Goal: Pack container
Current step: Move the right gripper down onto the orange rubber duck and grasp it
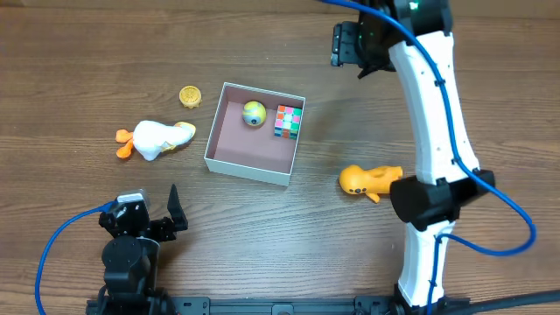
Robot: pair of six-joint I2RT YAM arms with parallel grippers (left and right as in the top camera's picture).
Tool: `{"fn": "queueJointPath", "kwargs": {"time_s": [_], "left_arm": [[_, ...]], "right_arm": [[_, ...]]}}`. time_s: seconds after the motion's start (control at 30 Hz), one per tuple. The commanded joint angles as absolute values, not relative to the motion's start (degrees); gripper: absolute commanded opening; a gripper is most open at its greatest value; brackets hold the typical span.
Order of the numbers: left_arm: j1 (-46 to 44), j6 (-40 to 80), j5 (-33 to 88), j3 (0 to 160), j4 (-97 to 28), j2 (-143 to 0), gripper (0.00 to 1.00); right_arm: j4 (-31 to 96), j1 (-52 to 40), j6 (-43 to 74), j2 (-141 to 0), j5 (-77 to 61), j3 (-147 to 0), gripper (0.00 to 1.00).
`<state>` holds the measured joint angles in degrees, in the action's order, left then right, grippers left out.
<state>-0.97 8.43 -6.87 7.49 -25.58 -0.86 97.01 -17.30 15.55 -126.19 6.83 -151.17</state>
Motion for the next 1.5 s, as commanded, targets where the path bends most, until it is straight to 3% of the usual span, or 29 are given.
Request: {"fn": "queueJointPath", "kwargs": {"time_s": [0.0,0.4,0.7,1.03,1.47], "left_arm": [[-0.36,7.29,-6.39,7.27,-25.47,-0.27,1.0],[-0.36,7.29,-6.39,7.27,-25.47,-0.27,1.0],[-0.36,7.29,-6.39,7.27,-25.47,-0.27,1.0],[-0.36,7.29,-6.39,7.27,-25.47,-0.27,1.0],[-0.36,7.29,-6.39,7.27,-25.47,-0.27,1.0]], "right_arm": [[97.08,-17.04,13.39,-122.98,6.87,-140.44,0.75],[89.58,-15.62,21.04,-103.33,7.46,-106.0,0.77],[79.44,-15.62,21.52,-100.07,4.97,-87.96,0.76],[71.07,-11.42,24.36,-100.07,5.28,-76.99,0.72],[67.66,-9.19,24.08,-100.09,2.55,-73.95,0.66]]}}
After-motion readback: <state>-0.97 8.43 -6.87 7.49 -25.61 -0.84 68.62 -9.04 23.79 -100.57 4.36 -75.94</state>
